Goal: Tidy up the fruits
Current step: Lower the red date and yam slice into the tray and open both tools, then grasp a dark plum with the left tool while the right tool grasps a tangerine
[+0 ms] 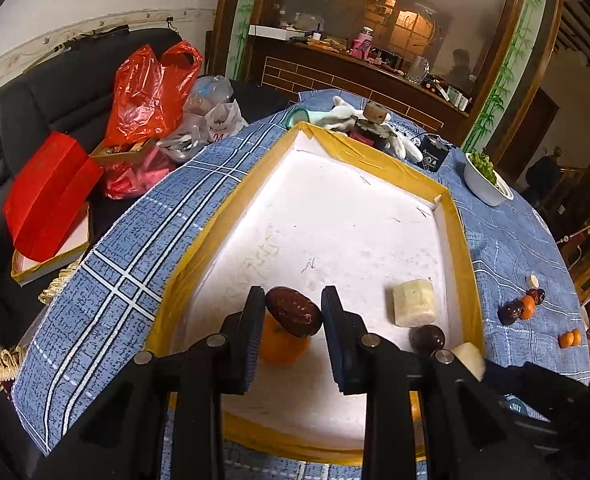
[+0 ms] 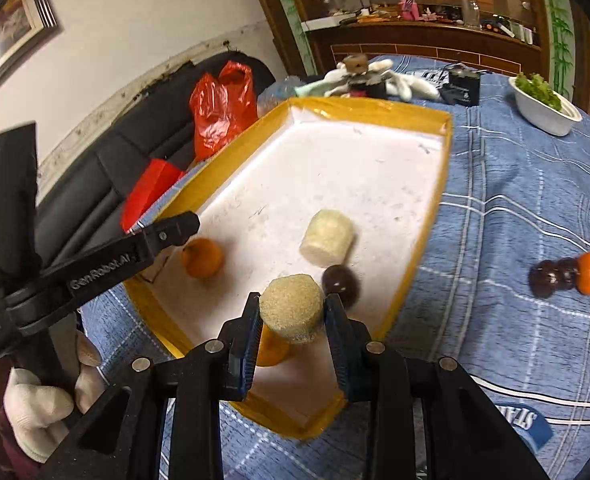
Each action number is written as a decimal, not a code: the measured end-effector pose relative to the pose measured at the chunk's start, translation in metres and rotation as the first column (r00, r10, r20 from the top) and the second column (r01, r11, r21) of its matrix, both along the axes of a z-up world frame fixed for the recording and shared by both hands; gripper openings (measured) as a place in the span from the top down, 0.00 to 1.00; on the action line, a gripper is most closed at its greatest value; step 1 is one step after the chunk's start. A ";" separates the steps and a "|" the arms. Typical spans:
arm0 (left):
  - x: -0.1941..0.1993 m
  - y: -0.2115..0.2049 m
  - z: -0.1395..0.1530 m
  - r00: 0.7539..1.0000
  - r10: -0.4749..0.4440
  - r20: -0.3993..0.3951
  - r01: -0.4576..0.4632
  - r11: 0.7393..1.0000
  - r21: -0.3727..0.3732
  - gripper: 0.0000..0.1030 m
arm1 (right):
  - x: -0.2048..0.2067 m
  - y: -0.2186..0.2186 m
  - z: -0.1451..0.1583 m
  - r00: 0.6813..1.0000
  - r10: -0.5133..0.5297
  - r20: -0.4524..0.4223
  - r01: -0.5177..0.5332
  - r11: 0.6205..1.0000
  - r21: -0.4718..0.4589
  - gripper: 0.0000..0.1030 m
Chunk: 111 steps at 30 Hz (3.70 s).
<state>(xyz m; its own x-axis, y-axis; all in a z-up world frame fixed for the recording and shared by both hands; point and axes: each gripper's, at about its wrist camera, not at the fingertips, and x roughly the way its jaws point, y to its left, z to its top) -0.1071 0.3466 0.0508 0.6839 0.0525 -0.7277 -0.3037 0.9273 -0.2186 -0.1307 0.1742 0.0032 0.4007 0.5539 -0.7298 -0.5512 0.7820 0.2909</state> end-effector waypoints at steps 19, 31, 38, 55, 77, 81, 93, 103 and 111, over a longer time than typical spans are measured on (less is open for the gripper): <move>-0.022 -0.055 0.043 0.996 -0.062 0.056 0.053 0.987 0.150 0.16 | -0.020 -0.051 0.026 0.991 -0.101 0.084 0.099 0.995 0.024 0.50; -0.033 -0.130 0.063 0.978 -0.190 0.080 0.158 0.940 0.303 0.16 | -0.016 -0.161 0.023 0.948 -0.311 0.075 0.309 0.951 0.031 0.49; -0.030 -0.149 0.059 0.975 -0.217 0.046 0.192 0.930 0.314 0.16 | -0.012 -0.206 0.018 0.921 -0.386 0.056 0.383 0.922 0.055 0.49; -0.006 -0.168 0.035 0.965 -0.261 -0.036 0.261 0.924 0.280 0.16 | 0.006 -0.257 -0.002 0.887 -0.462 0.011 0.461 0.886 0.045 0.48; 0.053 -0.226 0.006 0.880 -0.462 -0.112 0.475 0.865 0.162 0.17 | 0.105 -0.232 -0.025 0.898 -0.424 -0.115 0.434 0.897 0.088 0.45; 0.073 -0.237 -0.002 0.860 -0.495 -0.122 0.510 0.846 0.159 0.20 | 0.107 -0.226 -0.030 0.904 -0.414 -0.106 0.423 0.903 0.078 0.44; 0.116 -0.251 -0.033 0.827 -0.528 -0.191 0.549 0.833 0.071 0.39 | 0.104 -0.236 -0.022 0.909 -0.402 -0.111 0.415 0.899 0.140 0.64; 0.118 -0.261 -0.041 0.805 -0.556 -0.206 0.581 0.808 0.093 0.78 | 0.103 -0.245 -0.020 0.898 -0.428 -0.105 0.440 0.886 0.150 0.64; 0.099 -0.245 -0.019 0.842 -0.522 -0.138 0.535 0.841 0.080 0.79 | 0.100 -0.245 -0.020 0.899 -0.426 -0.099 0.437 0.886 0.155 0.64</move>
